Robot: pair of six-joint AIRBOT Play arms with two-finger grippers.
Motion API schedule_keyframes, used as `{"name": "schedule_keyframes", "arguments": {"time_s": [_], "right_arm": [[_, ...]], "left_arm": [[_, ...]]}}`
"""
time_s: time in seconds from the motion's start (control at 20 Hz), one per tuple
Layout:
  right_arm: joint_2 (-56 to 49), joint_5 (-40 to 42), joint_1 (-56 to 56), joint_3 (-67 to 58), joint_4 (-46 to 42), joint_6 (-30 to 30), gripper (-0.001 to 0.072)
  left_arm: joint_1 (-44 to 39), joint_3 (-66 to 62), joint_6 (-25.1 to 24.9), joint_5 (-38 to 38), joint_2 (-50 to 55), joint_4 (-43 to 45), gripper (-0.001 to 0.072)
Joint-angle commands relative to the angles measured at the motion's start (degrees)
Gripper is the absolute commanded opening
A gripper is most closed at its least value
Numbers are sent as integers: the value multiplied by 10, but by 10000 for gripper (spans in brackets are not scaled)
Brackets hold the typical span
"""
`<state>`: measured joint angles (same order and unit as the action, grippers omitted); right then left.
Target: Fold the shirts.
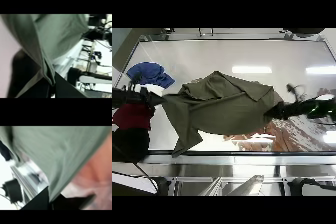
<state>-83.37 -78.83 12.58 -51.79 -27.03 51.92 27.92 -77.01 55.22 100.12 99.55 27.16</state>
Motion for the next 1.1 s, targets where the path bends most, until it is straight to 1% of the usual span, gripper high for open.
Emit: {"name": "schedule_keyframes", "arguments": {"time_s": [0.0,0.05,0.1,0.2,0.3,0.35,0.4,0.45,0.5,0.55,0.65,0.7,0.75,0.8,0.9,1.05], "right_arm": [[139,-5,29,-33,53,-2,13],[182,-2,47,-57,73,-2,13],[231,3,73,-90,103,-2,13],[316,18,128,-153,165,-10,14],[391,48,183,-208,225,-14,13],[425,67,209,-229,237,-14,14],[459,87,231,-245,236,-14,14],[489,107,249,-250,236,-14,14],[514,119,263,-250,231,-13,14],[533,127,271,-250,215,-6,14],[540,120,273,-249,166,26,14],[532,109,273,-243,141,52,13],[520,97,272,-229,134,70,14],[501,83,271,-204,139,80,14],[454,78,247,-135,139,77,13],[355,116,181,-23,139,35,13]], "left_arm": [[-19,0,-38,60,-82,-228,24],[-24,0,-40,65,-112,-308,25],[-27,-2,-49,64,-156,-421,25],[-25,-40,-73,64,-223,-585,26],[-9,-96,-96,61,-288,-724,25],[3,-127,-100,61,-314,-768,25],[20,-157,-98,59,-340,-791,25],[42,-182,-97,54,-364,-790,25],[66,-199,-89,43,-384,-764,25],[94,-208,-80,21,-405,-709,26],[136,-193,-55,-46,-442,-546,32],[144,-164,-44,-93,-461,-455,32],[142,-124,-35,-139,-477,-375,33],[131,-81,-35,-172,-487,-319,33],[78,15,-45,-224,-483,-249,34],[-33,114,-88,-308,-402,-176,34]]}}
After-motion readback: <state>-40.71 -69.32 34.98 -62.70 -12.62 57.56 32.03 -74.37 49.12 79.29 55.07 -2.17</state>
